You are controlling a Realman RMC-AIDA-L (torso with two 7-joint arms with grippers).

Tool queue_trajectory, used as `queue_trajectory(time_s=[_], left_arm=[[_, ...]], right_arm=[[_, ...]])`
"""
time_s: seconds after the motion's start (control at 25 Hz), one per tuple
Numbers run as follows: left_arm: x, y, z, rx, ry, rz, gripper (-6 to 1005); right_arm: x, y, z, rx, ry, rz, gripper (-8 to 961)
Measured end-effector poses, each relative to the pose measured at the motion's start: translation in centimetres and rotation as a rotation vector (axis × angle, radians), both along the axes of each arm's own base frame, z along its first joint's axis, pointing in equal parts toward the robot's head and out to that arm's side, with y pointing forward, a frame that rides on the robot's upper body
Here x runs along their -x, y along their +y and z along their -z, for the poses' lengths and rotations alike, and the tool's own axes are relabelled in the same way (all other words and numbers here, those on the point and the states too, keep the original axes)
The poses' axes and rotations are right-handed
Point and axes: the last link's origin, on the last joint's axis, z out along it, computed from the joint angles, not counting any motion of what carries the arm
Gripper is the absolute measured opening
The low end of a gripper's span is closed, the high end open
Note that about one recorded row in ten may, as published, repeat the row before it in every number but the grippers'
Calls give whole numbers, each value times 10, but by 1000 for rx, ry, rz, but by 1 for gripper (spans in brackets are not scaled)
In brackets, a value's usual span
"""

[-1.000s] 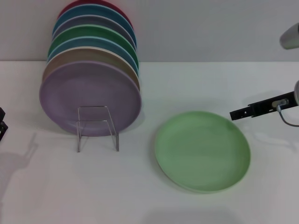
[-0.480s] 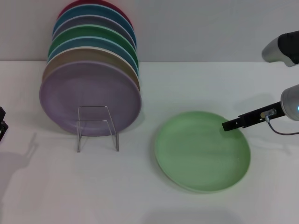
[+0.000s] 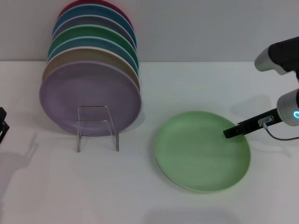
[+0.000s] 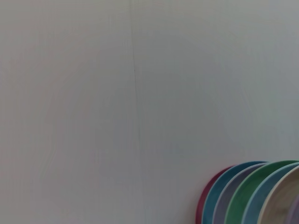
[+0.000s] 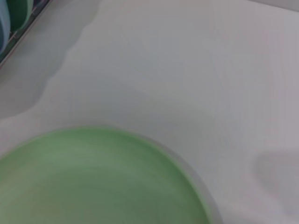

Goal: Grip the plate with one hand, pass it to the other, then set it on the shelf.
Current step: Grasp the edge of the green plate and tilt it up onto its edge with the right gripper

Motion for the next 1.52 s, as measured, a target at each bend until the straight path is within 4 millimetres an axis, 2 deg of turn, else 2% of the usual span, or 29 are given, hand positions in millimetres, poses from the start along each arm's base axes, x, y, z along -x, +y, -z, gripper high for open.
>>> queue_trajectory(time_s=[0.48,0.92,1.16,1.52], left_arm=[[-1,4,1,6,2,1,798],[-2,5,3,18,5,5,798],[-3,5,2,14,5,11,798],[-3,4,1,8,4,17,797]], right_arm=[[3,1,3,12,-3,-17,657],[-2,1,6,12,-9,-17,204],[0,0,7,20,-9,-37,49],[12,-6,2,12,80,-98,43]])
